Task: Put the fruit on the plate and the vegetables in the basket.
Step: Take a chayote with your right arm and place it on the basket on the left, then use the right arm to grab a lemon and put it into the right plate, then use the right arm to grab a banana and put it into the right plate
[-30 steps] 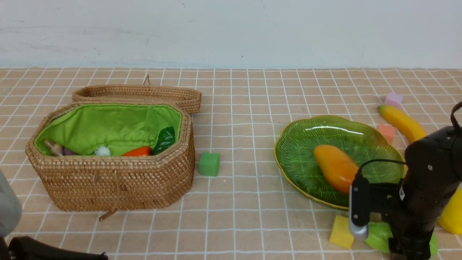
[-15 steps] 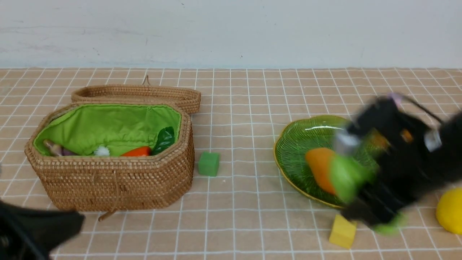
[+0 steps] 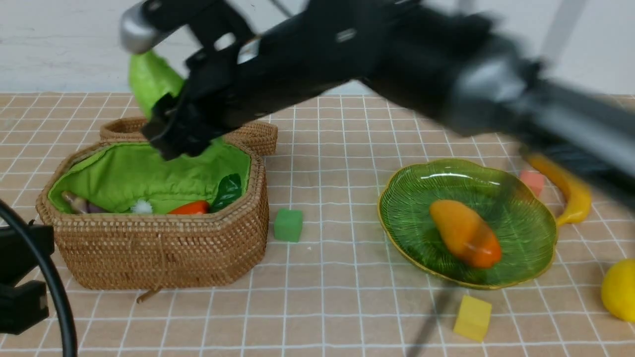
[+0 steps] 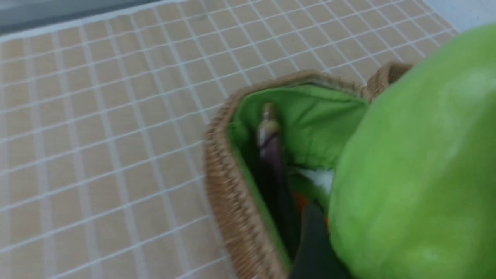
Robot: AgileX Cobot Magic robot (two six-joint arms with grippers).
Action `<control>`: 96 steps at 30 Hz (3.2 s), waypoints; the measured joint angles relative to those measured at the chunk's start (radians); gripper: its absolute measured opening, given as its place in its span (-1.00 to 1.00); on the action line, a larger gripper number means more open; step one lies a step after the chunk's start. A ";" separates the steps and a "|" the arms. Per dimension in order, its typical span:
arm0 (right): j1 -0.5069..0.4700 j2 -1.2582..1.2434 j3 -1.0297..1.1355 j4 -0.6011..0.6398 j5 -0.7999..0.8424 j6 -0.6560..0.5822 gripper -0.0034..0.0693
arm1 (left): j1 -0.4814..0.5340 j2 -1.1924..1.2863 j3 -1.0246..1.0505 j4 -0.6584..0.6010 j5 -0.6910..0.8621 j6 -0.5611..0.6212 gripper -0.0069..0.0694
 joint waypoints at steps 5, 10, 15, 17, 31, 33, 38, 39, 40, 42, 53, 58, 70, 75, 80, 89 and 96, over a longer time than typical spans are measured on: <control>0.000 0.142 -0.197 -0.086 0.119 0.010 0.91 | 0.000 0.000 0.000 -0.004 0.003 0.018 -0.85; 0.000 0.046 -0.228 -0.207 0.356 0.140 0.83 | 0.000 0.000 0.000 -0.054 -0.021 0.110 -0.85; -0.030 -0.124 -0.216 -0.440 0.561 0.337 0.13 | 0.000 0.000 0.000 -0.276 -0.133 0.358 -0.85; -0.046 -0.162 -0.188 -0.480 0.565 0.377 -0.05 | 0.000 0.000 0.000 -0.329 -0.149 0.407 -0.85; -0.764 -0.631 0.943 -0.548 0.422 1.029 0.17 | 0.000 0.000 0.000 -0.596 -0.176 0.693 -0.85; -0.857 -0.618 1.026 -0.494 0.322 1.033 0.54 | 0.000 0.000 0.000 -0.596 -0.176 0.695 -0.85; -0.984 -0.528 1.083 -0.385 0.157 0.966 0.94 | 0.000 0.000 0.000 -0.596 -0.180 0.697 -0.85; -0.997 -0.504 1.083 -0.371 0.133 0.946 0.95 | 0.000 0.000 0.000 -0.596 -0.181 0.697 -0.85; -1.006 -0.485 1.083 -0.361 0.115 0.935 0.94 | 0.000 0.000 0.000 -0.596 -0.182 0.697 -0.85; -1.015 -0.438 1.083 -0.351 0.085 0.912 0.91 | 0.000 0.000 0.000 -0.596 -0.182 0.697 -0.85; -1.024 -0.351 1.051 -0.257 0.069 0.763 0.78 | 0.000 0.000 0.000 -0.596 -0.185 0.697 -0.85; -0.968 -0.402 0.970 -0.128 0.168 0.665 0.78 | 0.000 0.000 0.000 -0.590 -0.194 0.697 -0.85; -0.758 -0.304 0.877 -0.115 -0.077 0.473 0.78 | 0.000 0.000 0.000 -0.591 -0.395 0.697 -0.85; -0.759 -0.288 0.862 -0.124 -0.084 0.472 0.94 | 0.000 0.000 0.000 -0.591 -0.396 0.697 -0.85; -0.786 -0.336 0.761 -0.161 -0.029 0.518 0.91 | 0.000 0.002 0.000 -0.591 -0.396 0.697 -0.85; -0.952 -0.194 0.658 -0.240 -0.069 0.608 0.62 | 0.000 0.010 0.000 -0.591 -0.397 0.697 -0.85; -0.998 -0.012 0.658 -0.245 -0.213 0.610 0.60 | 0.000 0.010 0.000 -0.591 -0.396 0.697 -0.84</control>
